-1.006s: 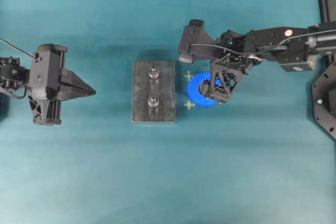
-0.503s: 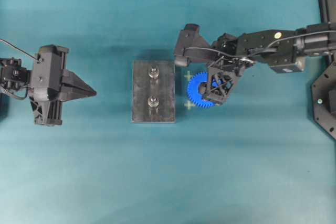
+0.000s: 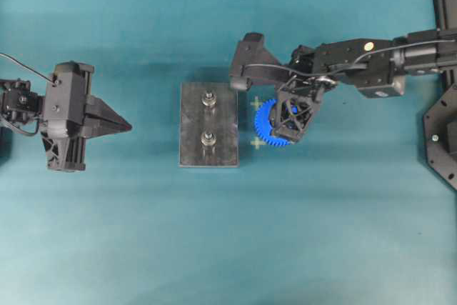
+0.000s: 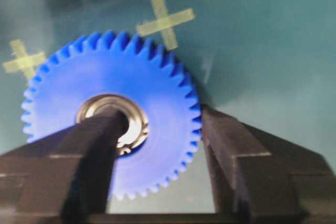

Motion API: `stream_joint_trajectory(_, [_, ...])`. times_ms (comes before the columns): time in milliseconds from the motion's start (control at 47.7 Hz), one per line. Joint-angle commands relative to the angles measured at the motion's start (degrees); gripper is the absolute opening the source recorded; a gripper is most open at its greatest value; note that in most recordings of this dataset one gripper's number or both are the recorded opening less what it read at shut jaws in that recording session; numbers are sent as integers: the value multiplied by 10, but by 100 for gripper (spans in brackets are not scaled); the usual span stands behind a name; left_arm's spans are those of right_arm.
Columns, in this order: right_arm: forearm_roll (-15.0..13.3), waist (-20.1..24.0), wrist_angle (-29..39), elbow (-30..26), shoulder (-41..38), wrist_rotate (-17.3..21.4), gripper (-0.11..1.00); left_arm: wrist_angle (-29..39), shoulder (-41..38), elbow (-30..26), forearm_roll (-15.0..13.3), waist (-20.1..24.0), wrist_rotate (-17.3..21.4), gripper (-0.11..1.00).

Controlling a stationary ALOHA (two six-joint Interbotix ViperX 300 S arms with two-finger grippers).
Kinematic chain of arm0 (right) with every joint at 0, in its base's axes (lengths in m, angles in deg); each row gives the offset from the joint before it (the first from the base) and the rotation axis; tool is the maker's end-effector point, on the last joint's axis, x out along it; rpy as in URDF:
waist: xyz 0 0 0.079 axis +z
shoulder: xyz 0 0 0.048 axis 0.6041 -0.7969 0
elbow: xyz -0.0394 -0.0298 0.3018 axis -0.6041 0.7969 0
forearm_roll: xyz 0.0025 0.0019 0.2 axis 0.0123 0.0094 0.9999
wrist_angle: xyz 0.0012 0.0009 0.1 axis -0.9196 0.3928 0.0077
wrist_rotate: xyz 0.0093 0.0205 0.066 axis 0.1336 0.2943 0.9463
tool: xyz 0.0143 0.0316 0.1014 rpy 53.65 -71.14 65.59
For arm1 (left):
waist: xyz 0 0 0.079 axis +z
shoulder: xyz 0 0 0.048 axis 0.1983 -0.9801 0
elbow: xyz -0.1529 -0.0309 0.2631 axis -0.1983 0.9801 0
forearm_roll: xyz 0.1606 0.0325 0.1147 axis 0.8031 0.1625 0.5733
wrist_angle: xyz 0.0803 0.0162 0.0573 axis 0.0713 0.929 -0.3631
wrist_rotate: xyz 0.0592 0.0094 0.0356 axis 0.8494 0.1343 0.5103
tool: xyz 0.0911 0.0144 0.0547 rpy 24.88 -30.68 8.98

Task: Fit the large gear onto the shaft.
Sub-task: 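Close the right gripper on the blue gear's rim and lift it, then carry the gear left and align its bearing with the upper shaft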

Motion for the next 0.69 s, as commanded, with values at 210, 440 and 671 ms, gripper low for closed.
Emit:
stream_joint_trajectory(210, [-2,-5,22,-50,35,17,48,-5,2,-15,2,-2,-3,0])
stream_joint_trajectory(440, [-2,-11,59,-125,34,15,48,-5,2,-15,2,-3,-4,0])
stream_joint_trajectory(671, [-2,-17,110,-226,-9,11,48,-5,2,-15,1,-3,-5,0])
